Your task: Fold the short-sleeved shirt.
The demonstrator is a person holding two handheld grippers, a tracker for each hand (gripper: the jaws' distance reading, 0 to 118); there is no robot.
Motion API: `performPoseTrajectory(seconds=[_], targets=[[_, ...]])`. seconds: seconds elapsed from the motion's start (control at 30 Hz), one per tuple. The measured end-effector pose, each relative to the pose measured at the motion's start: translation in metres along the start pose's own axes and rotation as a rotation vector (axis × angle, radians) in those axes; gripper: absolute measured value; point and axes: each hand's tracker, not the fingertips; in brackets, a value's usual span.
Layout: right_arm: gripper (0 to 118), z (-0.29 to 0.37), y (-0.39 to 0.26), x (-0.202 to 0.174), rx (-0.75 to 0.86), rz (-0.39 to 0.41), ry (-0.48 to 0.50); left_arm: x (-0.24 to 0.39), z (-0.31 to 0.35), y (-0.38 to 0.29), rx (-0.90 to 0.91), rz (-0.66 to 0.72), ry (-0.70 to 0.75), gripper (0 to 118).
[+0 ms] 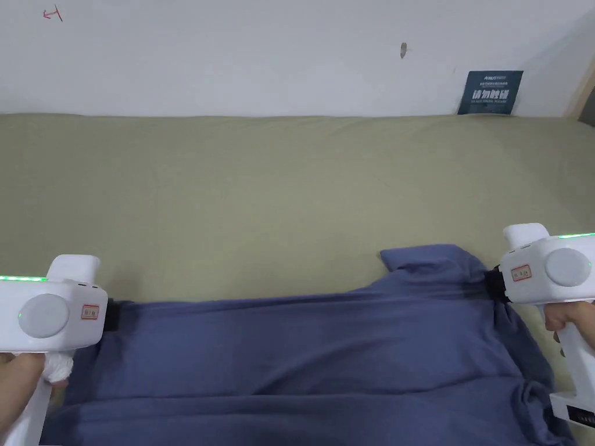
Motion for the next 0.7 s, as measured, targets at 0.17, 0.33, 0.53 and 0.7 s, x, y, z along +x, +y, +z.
performPoseTrajectory(seconds=[0.17,0.33,0.53,0.7], targets=[[1,0.073,-0.014,0.016,0.101,-0.041,0.051,-0.008,0.057,-0.007,0.065,0.000,-0.014,1],[1,0.138,-0.055,0.023,0.176,-0.051,0.093,-0.019,0.111,-0.039,0.118,0.005,-0.037,1],[1,0.188,-0.130,0.016,0.211,-0.051,0.127,-0.023,0.152,-0.103,0.152,-0.022,-0.049,1],[1,0.190,-0.185,0.017,0.184,-0.066,0.125,-0.025,0.157,-0.154,0.152,-0.038,-0.066,1]])
